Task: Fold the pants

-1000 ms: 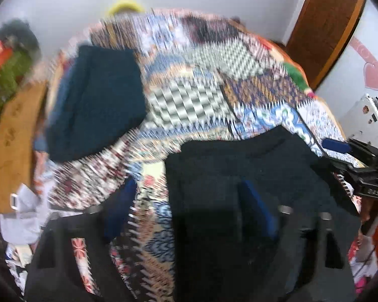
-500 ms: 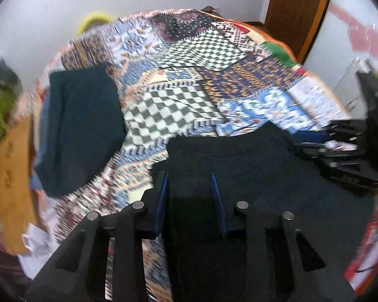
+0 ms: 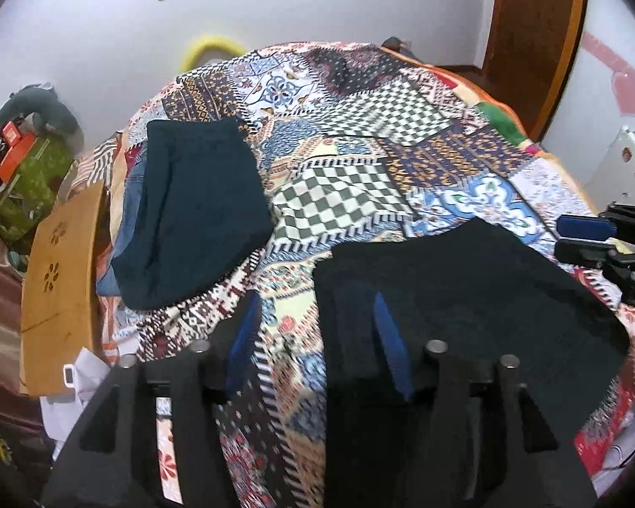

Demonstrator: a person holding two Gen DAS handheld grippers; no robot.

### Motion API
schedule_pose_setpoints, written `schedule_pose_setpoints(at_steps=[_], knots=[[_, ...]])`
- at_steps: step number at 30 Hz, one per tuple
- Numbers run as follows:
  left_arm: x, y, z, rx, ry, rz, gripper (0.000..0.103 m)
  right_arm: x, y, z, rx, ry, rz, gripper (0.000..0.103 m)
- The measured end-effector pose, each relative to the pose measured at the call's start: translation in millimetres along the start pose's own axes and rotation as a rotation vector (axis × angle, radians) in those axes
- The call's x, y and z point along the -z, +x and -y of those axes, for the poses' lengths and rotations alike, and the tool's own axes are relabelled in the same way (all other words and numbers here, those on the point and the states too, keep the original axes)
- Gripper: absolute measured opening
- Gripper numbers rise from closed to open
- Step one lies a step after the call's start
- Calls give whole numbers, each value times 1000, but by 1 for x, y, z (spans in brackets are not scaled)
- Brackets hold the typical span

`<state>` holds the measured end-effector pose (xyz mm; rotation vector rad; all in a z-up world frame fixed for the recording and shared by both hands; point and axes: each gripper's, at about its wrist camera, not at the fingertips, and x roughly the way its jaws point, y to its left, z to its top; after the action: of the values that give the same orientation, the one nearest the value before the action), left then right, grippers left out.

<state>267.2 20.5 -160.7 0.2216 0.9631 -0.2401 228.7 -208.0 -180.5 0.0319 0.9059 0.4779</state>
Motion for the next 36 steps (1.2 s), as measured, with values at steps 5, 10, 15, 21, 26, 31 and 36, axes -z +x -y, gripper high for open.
schedule_pose_setpoints(at_steps=[5,10,15,21,26,31,36], knots=[[30,-4,19,19,38,-23,66,11,-3,-35,-86,-46,-34,38],[65,-4,13,9,16,-46,68,42,7,-48,-60,-105,-96,39],[96,-12,-9,-16,-61,-72,68,59,-11,-32,-29,-65,-71,39],[116,-22,-23,-85,-109,-72,68,75,-33,-15,21,-7,-44,39],[118,-37,-38,-127,-151,-39,68,85,-46,4,33,57,-36,41],[99,-59,-43,-124,-179,42,71,82,-60,12,84,70,-14,42],[66,-65,-29,-56,-159,99,90,69,-70,15,58,95,46,59]])
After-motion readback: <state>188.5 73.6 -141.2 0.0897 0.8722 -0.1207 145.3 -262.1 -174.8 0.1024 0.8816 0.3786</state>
